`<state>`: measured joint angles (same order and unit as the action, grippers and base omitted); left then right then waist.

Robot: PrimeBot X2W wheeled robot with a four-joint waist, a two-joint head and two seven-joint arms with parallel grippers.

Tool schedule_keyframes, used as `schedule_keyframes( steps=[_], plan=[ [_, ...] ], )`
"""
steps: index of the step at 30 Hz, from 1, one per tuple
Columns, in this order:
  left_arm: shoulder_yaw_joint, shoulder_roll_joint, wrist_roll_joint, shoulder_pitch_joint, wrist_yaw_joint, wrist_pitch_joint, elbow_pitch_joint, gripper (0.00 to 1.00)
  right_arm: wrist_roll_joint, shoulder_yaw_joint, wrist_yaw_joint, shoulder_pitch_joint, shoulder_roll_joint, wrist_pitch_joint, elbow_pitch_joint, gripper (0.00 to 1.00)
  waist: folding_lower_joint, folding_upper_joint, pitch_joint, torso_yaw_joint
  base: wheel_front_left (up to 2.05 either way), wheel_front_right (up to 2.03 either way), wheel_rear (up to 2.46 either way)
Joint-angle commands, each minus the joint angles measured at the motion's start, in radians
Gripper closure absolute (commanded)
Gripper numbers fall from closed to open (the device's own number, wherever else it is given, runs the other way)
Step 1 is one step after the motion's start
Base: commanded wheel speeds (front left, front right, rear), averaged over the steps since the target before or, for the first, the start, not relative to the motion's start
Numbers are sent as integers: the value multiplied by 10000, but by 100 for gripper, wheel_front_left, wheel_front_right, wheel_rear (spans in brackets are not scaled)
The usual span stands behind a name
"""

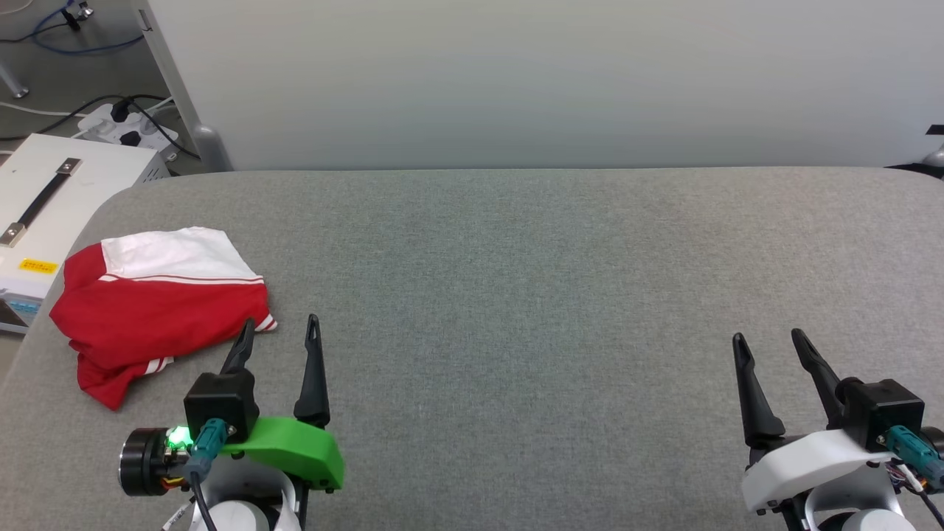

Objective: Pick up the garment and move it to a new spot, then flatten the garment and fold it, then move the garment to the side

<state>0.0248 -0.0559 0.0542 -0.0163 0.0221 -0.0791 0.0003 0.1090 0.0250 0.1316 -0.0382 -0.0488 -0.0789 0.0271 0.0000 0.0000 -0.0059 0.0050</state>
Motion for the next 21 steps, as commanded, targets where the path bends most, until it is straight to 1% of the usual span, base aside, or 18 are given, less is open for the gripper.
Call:
schedule_keyframes(
  steps=[1,21],
  plan=[
    [20,19,134,135,29,-92,30,0,134,29,-3,-108,-7,-118,77,0,0,0,10,0,0,0,0],
    [199,28,392,154,15,-505,230,0,588,62,-5,-243,-9,-525,65,0,0,0,73,20,0,0,0]
  ],
)
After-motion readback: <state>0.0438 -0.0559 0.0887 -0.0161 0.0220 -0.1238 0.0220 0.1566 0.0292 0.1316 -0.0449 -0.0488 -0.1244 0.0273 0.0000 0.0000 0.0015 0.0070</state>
